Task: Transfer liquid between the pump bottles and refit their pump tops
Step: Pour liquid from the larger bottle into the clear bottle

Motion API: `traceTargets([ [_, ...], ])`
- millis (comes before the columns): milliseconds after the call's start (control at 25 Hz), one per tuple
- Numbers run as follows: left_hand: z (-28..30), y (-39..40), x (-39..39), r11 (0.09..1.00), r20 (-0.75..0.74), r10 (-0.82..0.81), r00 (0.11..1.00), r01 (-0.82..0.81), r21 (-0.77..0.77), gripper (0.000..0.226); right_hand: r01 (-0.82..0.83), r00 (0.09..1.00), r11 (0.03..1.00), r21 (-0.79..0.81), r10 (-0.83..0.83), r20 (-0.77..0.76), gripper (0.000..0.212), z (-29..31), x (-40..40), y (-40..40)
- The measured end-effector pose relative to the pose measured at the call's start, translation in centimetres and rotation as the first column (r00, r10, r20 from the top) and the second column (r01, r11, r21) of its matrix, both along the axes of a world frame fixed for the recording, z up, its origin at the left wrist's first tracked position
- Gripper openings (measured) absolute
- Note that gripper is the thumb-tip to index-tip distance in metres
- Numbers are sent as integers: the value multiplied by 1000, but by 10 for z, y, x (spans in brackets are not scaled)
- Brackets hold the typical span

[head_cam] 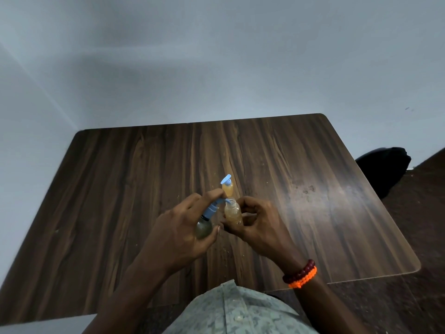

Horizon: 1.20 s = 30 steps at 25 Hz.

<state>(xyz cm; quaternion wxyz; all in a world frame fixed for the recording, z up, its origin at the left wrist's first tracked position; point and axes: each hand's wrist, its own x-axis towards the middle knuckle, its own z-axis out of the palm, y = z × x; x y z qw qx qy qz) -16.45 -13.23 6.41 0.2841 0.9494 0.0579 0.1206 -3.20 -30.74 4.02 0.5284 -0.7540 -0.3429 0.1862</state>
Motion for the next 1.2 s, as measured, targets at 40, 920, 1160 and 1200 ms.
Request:
traceTargets([
  [40, 0, 0, 0, 1000, -1, -6, 1000, 6, -11, 72, 3, 1000, 1000, 1, -3, 1, 46, -1, 1, 0],
  [920, 1, 2, 0, 1000, 25, -10, 1000, 10, -5, 81, 10, 1000, 1000, -17, -10, -14, 37, -4, 3, 1],
  [1160, -2, 0, 1, 1000, -11, 9, 1000, -9, 18, 69, 6, 1000, 999, -35, -6, 0, 39, -3, 1, 1],
  [1200, -2, 0, 1, 1000, -8, 11, 1000, -11, 10, 69, 6, 1000, 999, -32, -6, 5, 36, -3, 0, 1],
])
